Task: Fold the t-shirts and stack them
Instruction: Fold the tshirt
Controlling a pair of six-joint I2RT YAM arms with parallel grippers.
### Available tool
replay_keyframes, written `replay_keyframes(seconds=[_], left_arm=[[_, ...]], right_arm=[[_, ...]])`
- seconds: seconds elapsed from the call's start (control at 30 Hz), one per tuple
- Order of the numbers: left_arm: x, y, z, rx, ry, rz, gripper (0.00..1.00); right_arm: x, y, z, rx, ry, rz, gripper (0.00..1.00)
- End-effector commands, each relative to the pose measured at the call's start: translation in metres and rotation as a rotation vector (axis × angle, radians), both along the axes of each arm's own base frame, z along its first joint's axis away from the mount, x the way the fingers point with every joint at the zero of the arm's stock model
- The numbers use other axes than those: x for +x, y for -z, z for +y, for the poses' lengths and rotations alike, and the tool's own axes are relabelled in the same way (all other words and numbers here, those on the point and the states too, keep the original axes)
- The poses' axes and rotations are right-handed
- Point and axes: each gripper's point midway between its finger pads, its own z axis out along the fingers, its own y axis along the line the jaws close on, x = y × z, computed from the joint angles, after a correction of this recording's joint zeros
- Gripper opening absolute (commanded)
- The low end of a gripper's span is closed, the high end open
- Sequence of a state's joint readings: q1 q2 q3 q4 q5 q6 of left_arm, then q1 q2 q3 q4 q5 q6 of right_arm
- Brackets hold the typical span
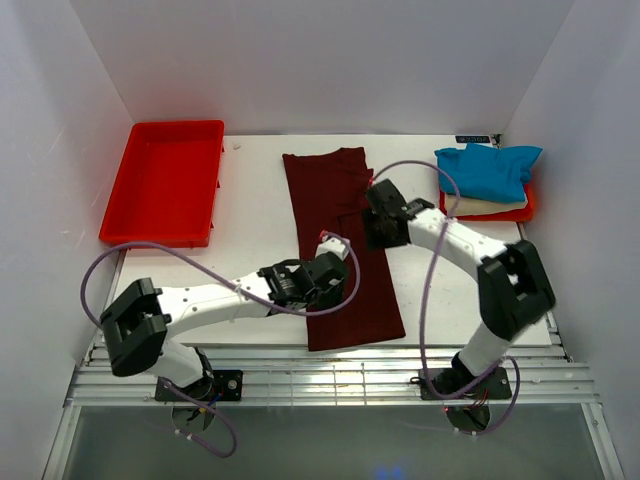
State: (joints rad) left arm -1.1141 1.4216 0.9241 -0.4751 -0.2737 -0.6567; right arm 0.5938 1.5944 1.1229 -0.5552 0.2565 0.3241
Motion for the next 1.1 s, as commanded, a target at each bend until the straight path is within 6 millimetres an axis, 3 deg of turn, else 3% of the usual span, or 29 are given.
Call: replay_keyframes(seconds=[0.0, 0.03, 0.07, 0.1, 0.13, 0.17, 0.2, 0.23, 0.3, 0.5, 0.67, 1.07], left_arm=[[0.027, -0.024, -0.052, -0.079, 0.077, -0.095, 0.52], [0.027, -0.011, -0.060, -0.063, 0.100, -0.078, 0.49], [0.027, -0.010, -0.068, -0.071, 0.135, -0.081, 0.47], [0.029, -0.015, -0.082, -0.119, 0.162, -0.092, 0.46], [0.023, -0.009, -0.092, -0.142, 0.211, -0.061, 0.45], [0.022, -0.009, -0.098, -0.155, 0.236, -0.064, 0.43], [0.022, -0.009, -0.104, -0.168, 0.252, -0.063, 0.43], [0.022, -0.003, -0.109, -0.162, 0.267, -0.051, 0.43], [0.024, 0.004, -0.111, -0.143, 0.282, -0.055, 0.42], [0.021, 0.038, -0.107, -0.077, 0.320, -0.034, 0.41], [0.018, 0.062, -0.099, -0.020, 0.333, -0.003, 0.39], [0.007, 0.068, -0.088, -0.014, 0.335, 0.042, 0.36]], right_arm=[[0.085, -0.033, 0.027, 0.031, -0.014, -0.158, 0.56], [0.100, -0.015, 0.029, 0.005, -0.009, -0.129, 0.55], [0.115, -0.017, 0.031, 0.007, -0.007, -0.145, 0.54], [0.144, -0.039, 0.034, 0.034, 0.005, -0.203, 0.52], [0.158, -0.021, 0.035, 0.026, 0.006, -0.177, 0.51], [0.171, -0.024, 0.035, 0.038, 0.012, -0.184, 0.51], [0.192, -0.041, 0.033, 0.064, 0.031, -0.221, 0.50], [0.202, -0.027, 0.031, 0.058, 0.039, -0.202, 0.50], [0.224, -0.029, 0.025, 0.089, 0.056, -0.221, 0.50], [0.256, -0.025, 0.017, 0.178, 0.058, -0.255, 0.50], [0.271, -0.012, 0.026, 0.257, 0.029, -0.258, 0.49], [0.293, 0.015, 0.032, 0.370, 0.101, -0.257, 0.47]])
